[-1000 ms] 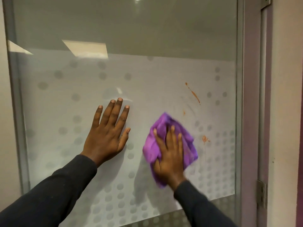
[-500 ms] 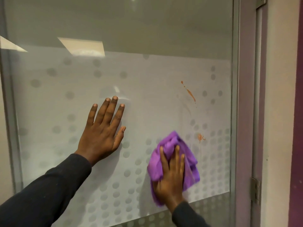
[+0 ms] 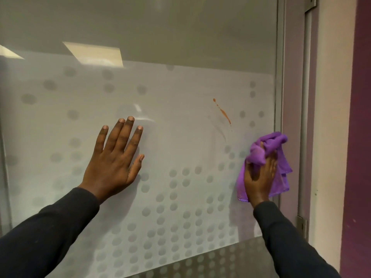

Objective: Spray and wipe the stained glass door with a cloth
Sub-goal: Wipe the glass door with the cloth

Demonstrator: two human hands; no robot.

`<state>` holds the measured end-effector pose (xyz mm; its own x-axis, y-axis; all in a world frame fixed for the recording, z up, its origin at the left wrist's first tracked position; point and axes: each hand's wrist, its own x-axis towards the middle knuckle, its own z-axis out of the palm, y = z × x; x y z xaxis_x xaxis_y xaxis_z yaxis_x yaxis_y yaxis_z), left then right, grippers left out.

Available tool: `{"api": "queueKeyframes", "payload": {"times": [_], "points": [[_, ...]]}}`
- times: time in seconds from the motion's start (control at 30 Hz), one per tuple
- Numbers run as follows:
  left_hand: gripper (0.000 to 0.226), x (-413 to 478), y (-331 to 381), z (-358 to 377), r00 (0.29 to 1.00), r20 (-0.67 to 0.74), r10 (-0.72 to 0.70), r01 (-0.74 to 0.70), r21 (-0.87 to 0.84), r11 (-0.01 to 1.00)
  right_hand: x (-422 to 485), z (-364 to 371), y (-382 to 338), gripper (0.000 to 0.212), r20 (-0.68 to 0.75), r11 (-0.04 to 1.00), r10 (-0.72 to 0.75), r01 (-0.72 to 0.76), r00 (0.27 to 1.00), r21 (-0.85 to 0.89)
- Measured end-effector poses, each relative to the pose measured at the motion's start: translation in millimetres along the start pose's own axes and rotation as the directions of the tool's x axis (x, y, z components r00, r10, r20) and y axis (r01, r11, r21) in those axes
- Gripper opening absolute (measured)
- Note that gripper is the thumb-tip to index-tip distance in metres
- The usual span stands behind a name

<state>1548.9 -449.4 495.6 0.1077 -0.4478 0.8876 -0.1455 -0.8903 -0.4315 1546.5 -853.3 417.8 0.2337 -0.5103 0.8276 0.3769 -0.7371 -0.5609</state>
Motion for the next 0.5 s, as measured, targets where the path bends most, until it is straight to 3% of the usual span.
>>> {"api": "queueKeyframes", "payload": {"times": [0.13, 0.2, 0.27, 0.33, 0.4, 0.5], "points": [[0.072, 0.0, 0.8, -0.2, 1.000, 0.000, -0.007, 0.007, -0.009, 1.000, -28.8, 19.0, -22.9, 0.084, -0.091, 0.970, 0.244, -0.242, 0.965, 0.032], [0.071, 0.1, 1.0, 0.2, 1.000, -0.006, -0.005, 0.005, -0.013, 1.000, -57.5, 35.6, -46.2, 0.079, -0.145, 0.973, 0.231, -0.232, 0.962, 0.006], [0.071, -0.2, 1.0, 1.0, 1.000, -0.015, -0.004, 0.003, -0.014, 1.000, -91.8, 51.5, -69.6, 0.078, -0.115, 0.996, 0.085, -0.089, 0.990, -0.031], [0.070, -0.4, 0.7, 2.0, 1.000, -0.023, -0.003, 0.002, -0.018, 1.000, -127.8, 66.9, -93.8, 0.084, 0.035, 0.989, -0.121, 0.123, 0.992, -0.081], [0.069, -0.2, 0.5, 2.2, 0.999, -0.034, -0.003, 0.002, -0.020, 1.000, -158.3, 80.7, -117.7, 0.088, 0.196, 0.941, -0.296, 0.321, 0.935, -0.111], [0.069, -0.3, -0.3, 2.4, 0.999, -0.039, 0.002, -0.003, -0.023, 1.000, -170.5, 93.2, -135.8, 0.090, 0.271, 0.855, -0.475, 0.512, 0.837, -0.082]]}}
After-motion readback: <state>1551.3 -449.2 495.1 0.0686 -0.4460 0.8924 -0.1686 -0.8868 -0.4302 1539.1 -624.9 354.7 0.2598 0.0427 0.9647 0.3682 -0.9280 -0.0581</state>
